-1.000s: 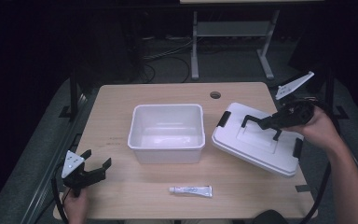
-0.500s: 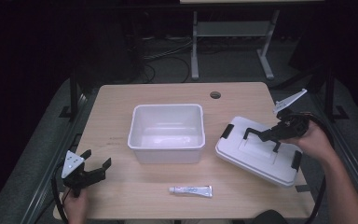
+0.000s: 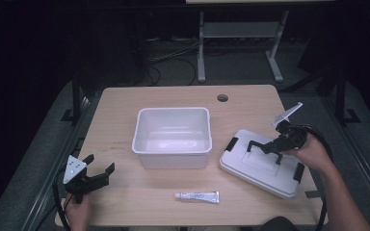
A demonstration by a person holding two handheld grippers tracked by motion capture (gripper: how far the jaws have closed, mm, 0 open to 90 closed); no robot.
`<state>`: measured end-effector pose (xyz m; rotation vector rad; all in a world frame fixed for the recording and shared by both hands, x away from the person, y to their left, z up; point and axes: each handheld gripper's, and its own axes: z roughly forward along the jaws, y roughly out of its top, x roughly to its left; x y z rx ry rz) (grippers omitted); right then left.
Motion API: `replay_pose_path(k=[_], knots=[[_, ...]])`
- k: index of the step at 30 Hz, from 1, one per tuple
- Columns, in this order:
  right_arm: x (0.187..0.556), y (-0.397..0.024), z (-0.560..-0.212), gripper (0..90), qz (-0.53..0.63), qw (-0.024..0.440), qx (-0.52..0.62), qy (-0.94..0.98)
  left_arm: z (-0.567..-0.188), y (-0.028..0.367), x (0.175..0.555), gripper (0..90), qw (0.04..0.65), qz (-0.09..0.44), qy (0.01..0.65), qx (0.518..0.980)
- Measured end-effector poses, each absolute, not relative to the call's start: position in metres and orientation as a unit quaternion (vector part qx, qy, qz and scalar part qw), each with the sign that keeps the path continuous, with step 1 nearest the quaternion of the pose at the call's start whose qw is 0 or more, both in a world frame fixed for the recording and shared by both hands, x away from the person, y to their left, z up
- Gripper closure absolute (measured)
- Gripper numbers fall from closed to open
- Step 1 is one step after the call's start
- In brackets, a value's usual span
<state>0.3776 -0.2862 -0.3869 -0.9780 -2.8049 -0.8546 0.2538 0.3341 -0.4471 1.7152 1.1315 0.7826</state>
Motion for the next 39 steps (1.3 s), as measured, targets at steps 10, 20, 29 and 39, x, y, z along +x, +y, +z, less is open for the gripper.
replay_pose_path(k=[10, 20, 29, 39], knots=[[0.38, -0.281, -0.398, 83.7, -0.258, 0.026, -0.319, -0.911, -0.447, 0.334, 0.254, 13.7, 0.455, 0.317, 0.458, 0.695], [0.378, -0.28, -0.404, 82.1, -0.242, 0.026, -0.324, -0.914, -0.447, 0.335, 0.254, 13.7, 0.455, 0.317, 0.459, 0.694], [0.376, -0.284, -0.389, 64.1, -0.247, 0.003, -0.336, -0.909, -0.447, 0.335, 0.254, 13.7, 0.455, 0.316, 0.459, 0.695], [0.362, -0.271, -0.36, 53.1, -0.243, -0.022, -0.312, -0.918, -0.447, 0.336, 0.254, 13.7, 0.456, 0.317, 0.459, 0.694]])
